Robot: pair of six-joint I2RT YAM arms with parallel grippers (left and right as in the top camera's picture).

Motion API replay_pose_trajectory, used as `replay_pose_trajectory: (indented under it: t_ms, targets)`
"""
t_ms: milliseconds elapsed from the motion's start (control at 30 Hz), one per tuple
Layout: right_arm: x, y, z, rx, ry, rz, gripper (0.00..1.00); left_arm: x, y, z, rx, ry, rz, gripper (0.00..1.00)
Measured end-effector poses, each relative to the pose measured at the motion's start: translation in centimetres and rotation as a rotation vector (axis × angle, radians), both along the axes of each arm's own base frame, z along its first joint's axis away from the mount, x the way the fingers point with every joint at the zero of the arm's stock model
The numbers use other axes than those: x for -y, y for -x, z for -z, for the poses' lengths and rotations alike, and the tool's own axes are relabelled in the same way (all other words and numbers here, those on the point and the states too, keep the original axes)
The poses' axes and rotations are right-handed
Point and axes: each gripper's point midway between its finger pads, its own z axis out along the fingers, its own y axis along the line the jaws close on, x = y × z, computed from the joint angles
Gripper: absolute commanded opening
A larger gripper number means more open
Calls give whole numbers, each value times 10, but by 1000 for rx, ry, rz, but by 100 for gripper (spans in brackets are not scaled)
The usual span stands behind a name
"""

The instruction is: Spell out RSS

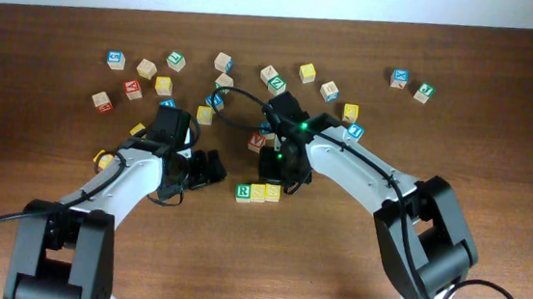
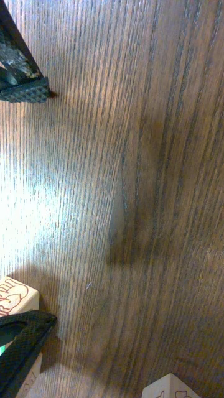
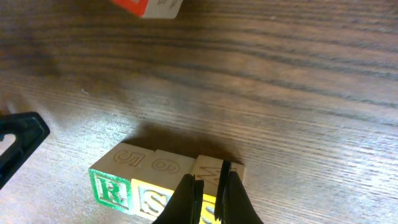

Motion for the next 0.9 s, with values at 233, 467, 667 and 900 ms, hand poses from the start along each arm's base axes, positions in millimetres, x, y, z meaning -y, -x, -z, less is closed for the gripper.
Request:
replay_pose_trajectory:
  t_ms: [233, 467, 667, 900]
  targets:
    - [-3, 3, 0, -1, 0, -7, 4, -1, 0, 0, 1, -3, 0, 99]
    - [2, -6, -6, 3, -3, 16, 4, -1, 0, 0, 1, -3, -1, 99]
    - [44, -41, -41, -17, 7, 150, 12, -2, -1, 0, 2, -9, -2, 99]
    - [90, -1, -24, -201, 131, 185, 4, -2, -1, 0, 3, -13, -3, 99]
